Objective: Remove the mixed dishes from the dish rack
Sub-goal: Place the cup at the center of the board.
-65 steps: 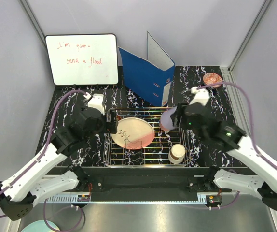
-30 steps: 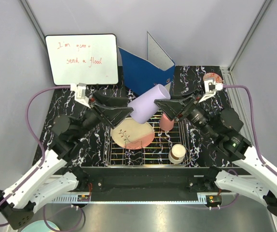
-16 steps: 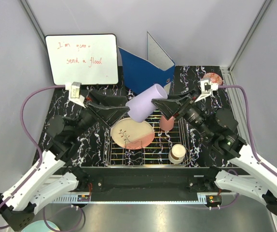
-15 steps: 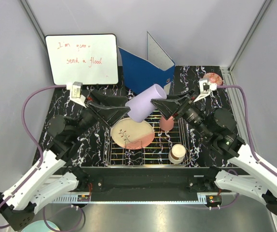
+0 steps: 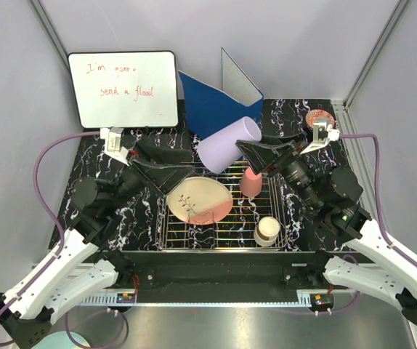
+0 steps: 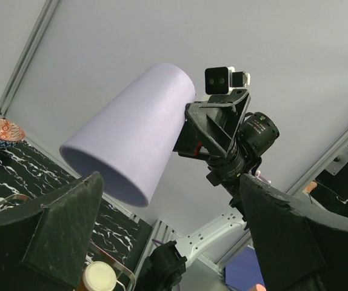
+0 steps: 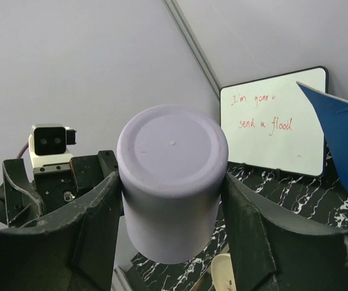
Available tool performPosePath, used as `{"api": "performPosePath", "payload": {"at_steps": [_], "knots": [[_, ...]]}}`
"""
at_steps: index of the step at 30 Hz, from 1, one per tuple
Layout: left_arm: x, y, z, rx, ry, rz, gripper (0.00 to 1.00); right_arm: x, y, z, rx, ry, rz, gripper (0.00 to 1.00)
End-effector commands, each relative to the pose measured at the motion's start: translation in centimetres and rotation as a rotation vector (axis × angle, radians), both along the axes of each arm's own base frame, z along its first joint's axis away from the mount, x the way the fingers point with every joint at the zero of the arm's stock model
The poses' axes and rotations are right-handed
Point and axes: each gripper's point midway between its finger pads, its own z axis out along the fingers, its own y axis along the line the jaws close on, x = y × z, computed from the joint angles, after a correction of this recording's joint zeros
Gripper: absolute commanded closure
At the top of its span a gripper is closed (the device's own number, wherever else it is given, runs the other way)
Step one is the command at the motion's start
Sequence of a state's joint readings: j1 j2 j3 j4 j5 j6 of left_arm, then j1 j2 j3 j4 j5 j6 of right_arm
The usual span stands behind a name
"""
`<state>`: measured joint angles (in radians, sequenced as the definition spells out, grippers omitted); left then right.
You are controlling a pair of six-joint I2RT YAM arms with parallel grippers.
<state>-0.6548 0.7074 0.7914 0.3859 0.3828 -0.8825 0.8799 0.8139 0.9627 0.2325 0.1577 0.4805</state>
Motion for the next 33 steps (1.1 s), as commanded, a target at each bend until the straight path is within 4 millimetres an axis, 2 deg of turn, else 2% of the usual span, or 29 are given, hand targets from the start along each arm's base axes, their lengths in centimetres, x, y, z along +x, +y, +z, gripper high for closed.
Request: {"api": "performPosePath", "payload": {"at_steps": [1, 6, 10, 12, 13, 14, 16, 17, 21, 22, 23, 24, 25, 26, 27, 28, 29, 30, 31, 32, 33], "knots": [[-0.4, 0.0, 0.3, -0.012, -0.025, -0.016, 0.01, -0.3, -0.6, 3.3, 0.086, -0.076, -0.008, 1.00], [-0.6, -0.7, 0.2, -0.024, -0.018, -0.070, 0.01, -0.2, 1.5, 2.5, 0.114, -0.076, 0.066, 1.00], [-0.7, -0.8, 0.2, -0.029, -0.026, -0.082, 0.01, 0.5, 4.4, 1.1, 0.095, -0.029, 0.149, 1.00], [-0.8, -0.9, 0.2, -0.018, -0.033, -0.089, 0.14, 0.4, 5.5, 0.2, 0.086, -0.002, 0.191, 1.00], [-1.0, -0.9, 0.3, -0.016, -0.042, -0.092, 0.27, 0.6, 5.7, -0.2, 0.091, 0.012, 0.196, 1.00], [-1.1, -0.9, 0.4, -0.014, -0.047, -0.095, 0.67, 0.7, 5.7, -0.5, 0.092, 0.020, 0.192, 1.00], [-0.9, -0.8, 0.3, -0.003, -0.046, -0.080, 0.94, 0.7, 5.6, -0.8, 0.080, 0.023, 0.184, 1.00], [-0.8, -0.7, -0.1, 0.009, -0.030, -0.069, 1.00, 0.6, 5.6, -0.8, 0.075, 0.023, 0.185, 1.00], [-0.5, -0.3, 0.0, 0.016, -0.039, -0.029, 1.00, 0.7, 5.6, -1.4, 0.040, 0.045, 0.181, 1.00], [-0.4, -0.2, 0.2, 0.019, -0.040, -0.015, 1.00, 0.6, 5.3, -1.4, 0.038, 0.047, 0.172, 0.93], [0.1, -0.2, -0.6, 0.059, -0.003, 0.003, 1.00, 0.9, 5.1, -1.6, 0.028, 0.056, 0.156, 0.76], [0.5, 0.4, 0.6, 0.074, -0.035, 0.060, 1.00, 1.1, 5.0, -2.4, -0.001, 0.079, 0.142, 0.50], [0.9, 0.7, 0.9, 0.101, -0.033, 0.098, 1.00, 1.1, 4.6, -2.4, -0.008, 0.085, 0.125, 0.28], [2.0, 0.8, -1.1, 0.192, 0.041, 0.141, 1.00, 1.7, 4.0, -2.7, -0.014, 0.107, 0.080, 0.01], [2.9, 2.3, 1.2, 0.212, 0.004, 0.249, 1.00, 1.9, 3.6, -3.2, -0.036, 0.131, 0.055, 0.00], [3.7, 2.9, 1.4, 0.255, 0.020, 0.305, 1.00, 2.1, 2.9, -3.3, -0.043, 0.142, 0.022, 0.00], [5.2, 3.1, -1.4, 0.384, 0.115, 0.347, 1.00, 2.8, 1.9, -3.5, -0.045, 0.165, -0.044, 0.00], [6.1, 5.1, 1.5, 0.394, 0.088, 0.466, 1.00, 3.1, 1.3, -4.0, -0.066, 0.186, -0.078, 0.00], [7.0, 6.0, 1.6, 0.434, 0.115, 0.527, 1.00, 3.7, 0.0, -4.1, -0.061, 0.206, -0.150, 0.00], [8.7, 6.3, -1.4, 0.573, 0.222, 0.569, 1.00, 3.9, -0.6, -4.5, -0.068, 0.222, -0.180, 0.00], [9.6, 8.9, 1.6, 0.564, 0.227, 0.708, 1.00, 4.0, -1.2, -5.0, -0.082, 0.240, -0.209, 0.00]]}}
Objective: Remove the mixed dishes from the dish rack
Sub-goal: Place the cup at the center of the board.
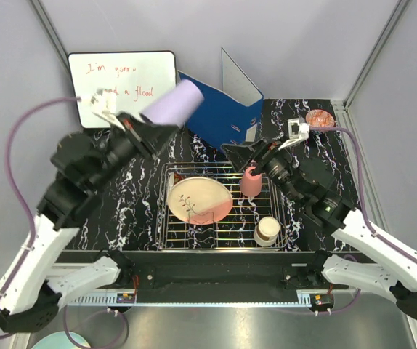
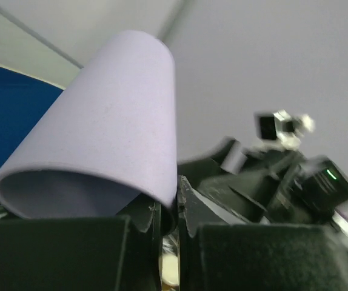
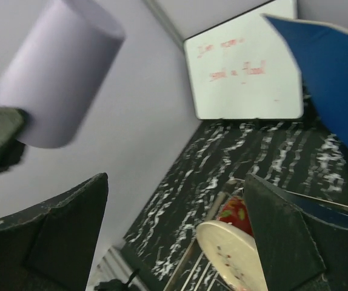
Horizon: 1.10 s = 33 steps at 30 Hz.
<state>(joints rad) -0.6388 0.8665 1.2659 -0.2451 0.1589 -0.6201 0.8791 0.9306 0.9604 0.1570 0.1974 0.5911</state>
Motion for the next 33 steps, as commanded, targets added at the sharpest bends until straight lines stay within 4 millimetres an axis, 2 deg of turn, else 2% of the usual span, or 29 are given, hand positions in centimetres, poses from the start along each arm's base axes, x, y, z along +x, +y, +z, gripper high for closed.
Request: {"api": "performPosePath", "payload": {"at_steps": [1, 2, 3, 4, 5, 6, 7, 8, 9, 10, 11, 12, 14, 15, 17, 19, 20, 21, 22, 27, 28, 30, 31, 33], "knots": [[5.5, 7.8, -1.2, 0.321, 0.164, 0.476, 1.00, 1.5, -5.0, 0.0, -0.054, 0.055, -0.247, 0.00], [7.3, 8.4, -4.4, 0.455, 0.285, 0.533, 1.00, 1.6, -5.4, -0.4, -0.061, 0.070, -0.268, 0.00], [8.1, 11.1, -1.9, 0.452, 0.270, 0.661, 1.00, 1.6, -5.9, -1.0, -0.085, 0.094, -0.284, 0.00], [9.0, 11.9, -2.4, 0.493, 0.300, 0.697, 1.00, 1.7, -6.4, -1.2, -0.098, 0.109, -0.313, 0.00], [10.4, 12.3, -3.8, 0.557, 0.345, 0.731, 1.00, 1.8, -6.7, -1.6, -0.115, 0.126, -0.327, 0.00], [11.4, 14.5, -4.2, 0.596, 0.357, 0.844, 1.00, 1.7, -7.2, -2.0, -0.149, 0.147, -0.340, 0.00], [12.2, 15.4, -4.9, 0.617, 0.380, 0.884, 1.00, 1.8, -7.4, -2.2, -0.166, 0.159, -0.355, 0.00], [13.6, 15.8, -6.8, 0.654, 0.437, 0.897, 1.00, 1.8, -7.6, -2.5, -0.180, 0.171, -0.363, 0.00], [14.7, 17.2, -8.7, 0.633, 0.516, 0.903, 1.00, 1.6, -7.9, -2.7, -0.207, 0.184, -0.365, 0.00], [15.5, 18.0, -10.0, 0.626, 0.567, 0.906, 1.00, 1.5, -8.2, -2.9, -0.223, 0.190, -0.376, 0.00], [16.5, 18.7, -12.4, 0.646, 0.652, 0.904, 1.00, 1.5, -8.5, -3.0, -0.238, 0.194, -0.383, 0.00], [17.0, 20.2, -14.3, 0.628, 0.726, 0.916, 1.00, 1.2, -8.8, -3.1, -0.255, 0.197, -0.385, 0.00], [18.2, 21.5, -16.9, 0.624, 0.796, 0.941, 1.00, 0.9, -9.4, -3.1, -0.263, 0.192, -0.390, 0.00], [18.5, 22.5, -18.3, 0.593, 0.847, 0.942, 1.00, 0.6, -9.9, -3.0, -0.262, 0.185, -0.391, 0.00], [19.5, 23.1, -20.1, 0.576, 0.908, 0.943, 1.00, 0.3, -10.3, -3.0, -0.262, 0.176, -0.396, 0.00], [19.8, 23.7, -21.0, 0.523, 0.975, 0.948, 1.00, 0.1, -10.8, -3.2, -0.266, 0.171, -0.403, 0.00], [20.2, 24.4, -22.3, 0.480, 1.043, 0.974, 1.00, 0.1, -10.9, -3.3, -0.269, 0.173, -0.407, 0.00], [20.6, 25.3, -21.9, 0.426, 1.068, 0.975, 1.00, 0.0, -11.0, -3.8, -0.274, 0.180, -0.409, 0.00], [20.9, 25.6, -22.9, 0.414, 1.109, 0.968, 1.00, 0.0, -11.0, -4.0, -0.275, 0.183, -0.409, 0.00], [22.1, 27.6, -23.8, 0.365, 1.138, 0.951, 1.00, 0.0, -10.3, -5.7, -0.285, 0.220, -0.390, 0.00], [22.2, 28.0, -25.3, 0.374, 1.189, 0.948, 1.00, 0.1, -10.2, -5.9, -0.289, 0.227, -0.386, 0.00], [22.0, 29.5, -26.7, 0.372, 1.249, 0.975, 1.00, 0.3, -9.9, -6.4, -0.307, 0.244, -0.385, 0.00], [21.6, 30.0, -28.8, 0.384, 1.328, 0.972, 1.00, 0.3, -9.8, -6.5, -0.315, 0.248, -0.384, 0.00], [21.1, 30.5, -30.8, 0.375, 1.400, 0.954, 1.00, 0.6, -9.7, -6.8, -0.332, 0.259, -0.391, 0.00]]}}
